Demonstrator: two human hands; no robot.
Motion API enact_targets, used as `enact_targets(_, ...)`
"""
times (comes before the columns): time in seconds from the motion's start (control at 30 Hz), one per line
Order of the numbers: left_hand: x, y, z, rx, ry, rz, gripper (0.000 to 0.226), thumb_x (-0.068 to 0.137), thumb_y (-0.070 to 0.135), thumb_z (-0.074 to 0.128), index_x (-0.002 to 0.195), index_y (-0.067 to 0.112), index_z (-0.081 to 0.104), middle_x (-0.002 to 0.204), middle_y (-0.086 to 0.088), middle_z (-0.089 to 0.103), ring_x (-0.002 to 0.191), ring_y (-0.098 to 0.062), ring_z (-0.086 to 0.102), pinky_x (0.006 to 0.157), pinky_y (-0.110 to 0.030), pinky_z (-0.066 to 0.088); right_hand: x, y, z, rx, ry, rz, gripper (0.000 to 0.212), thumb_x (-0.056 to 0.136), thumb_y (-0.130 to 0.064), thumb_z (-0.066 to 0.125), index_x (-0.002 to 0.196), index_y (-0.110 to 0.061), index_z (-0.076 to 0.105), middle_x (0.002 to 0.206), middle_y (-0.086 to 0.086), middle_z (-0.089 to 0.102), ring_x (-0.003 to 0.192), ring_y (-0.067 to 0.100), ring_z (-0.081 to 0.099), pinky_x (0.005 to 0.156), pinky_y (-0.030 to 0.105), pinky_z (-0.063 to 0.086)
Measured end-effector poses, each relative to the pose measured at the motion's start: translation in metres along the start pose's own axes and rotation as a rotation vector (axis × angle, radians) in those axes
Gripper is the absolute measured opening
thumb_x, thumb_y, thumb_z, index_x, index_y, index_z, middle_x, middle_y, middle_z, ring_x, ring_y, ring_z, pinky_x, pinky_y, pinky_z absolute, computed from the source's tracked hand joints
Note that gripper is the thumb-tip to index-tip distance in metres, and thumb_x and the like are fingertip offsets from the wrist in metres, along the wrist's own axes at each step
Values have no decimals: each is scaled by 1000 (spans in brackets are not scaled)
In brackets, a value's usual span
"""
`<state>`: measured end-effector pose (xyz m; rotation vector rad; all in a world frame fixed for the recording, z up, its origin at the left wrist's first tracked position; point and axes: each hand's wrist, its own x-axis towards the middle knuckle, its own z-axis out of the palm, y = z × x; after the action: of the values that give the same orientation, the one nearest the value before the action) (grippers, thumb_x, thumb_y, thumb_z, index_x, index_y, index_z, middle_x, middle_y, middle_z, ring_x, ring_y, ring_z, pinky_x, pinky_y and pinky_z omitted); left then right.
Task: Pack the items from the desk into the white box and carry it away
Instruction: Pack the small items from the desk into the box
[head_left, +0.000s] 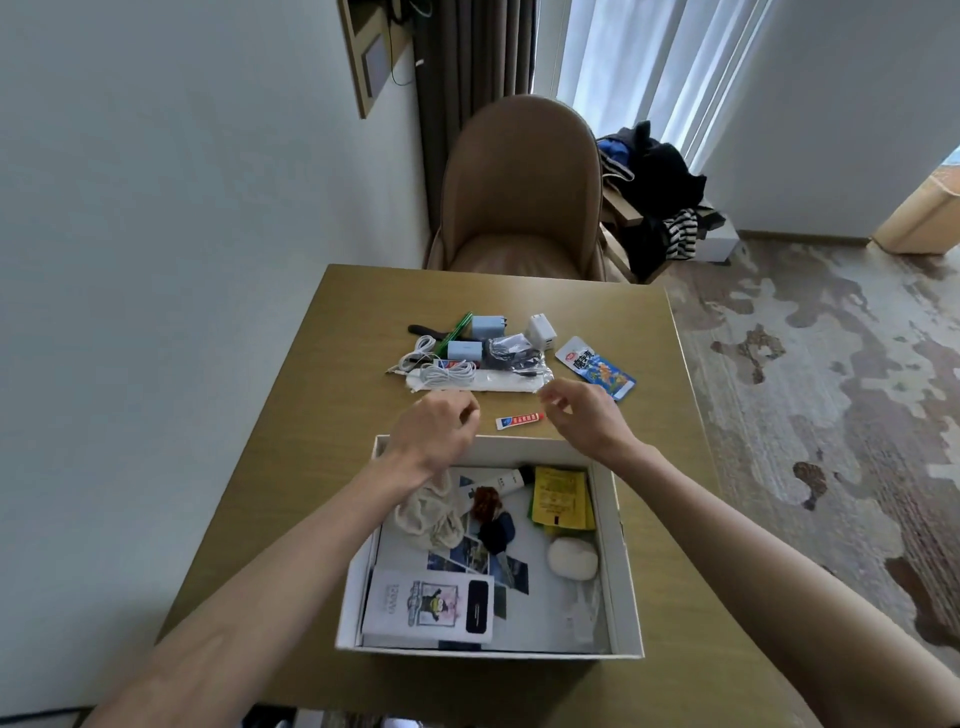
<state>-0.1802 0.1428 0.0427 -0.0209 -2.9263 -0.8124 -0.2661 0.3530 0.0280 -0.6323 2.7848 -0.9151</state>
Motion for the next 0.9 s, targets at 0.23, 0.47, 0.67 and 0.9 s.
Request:
enact_targets(0.23,50,-20,14,90,-176,-220,17,96,22,48,98,16,63,98,1,63,82,-13,59,58,-20,42,72,24,35,-329,-442,-20,40,90,-15,64,130,-17,57,129,6,59,116,23,56,92,36,50)
enact_targets(0.47,69,-48,19,101,-227,-327,17,95,27,48,98,21,63,97,3,64,73,-10,58,69,-35,56,94,41,69,-447,-541,-59,20,90,-12,58,109,-15,60,113,7,58,98,25,58,76,37,53)
enact_targets(0.67,107,-76,21,128,-246,-283,16,93,24,48,97,23,64,103,0,67,90,-19,61,77,-38,55,96,49,77,-403,-592,25,20,90,-7,56,109,-15,57,111,6,57,94,21,55,76,33,50)
enact_targets(0.9,158,-106,38,338,-266,-213,22,93,15,44,112,14,55,117,-6,56,114,-25,50,81,-38,48,101,31,67,10,-364,217,15,89,-8,56,102,-15,55,100,2,59,85,16,54,66,24,43)
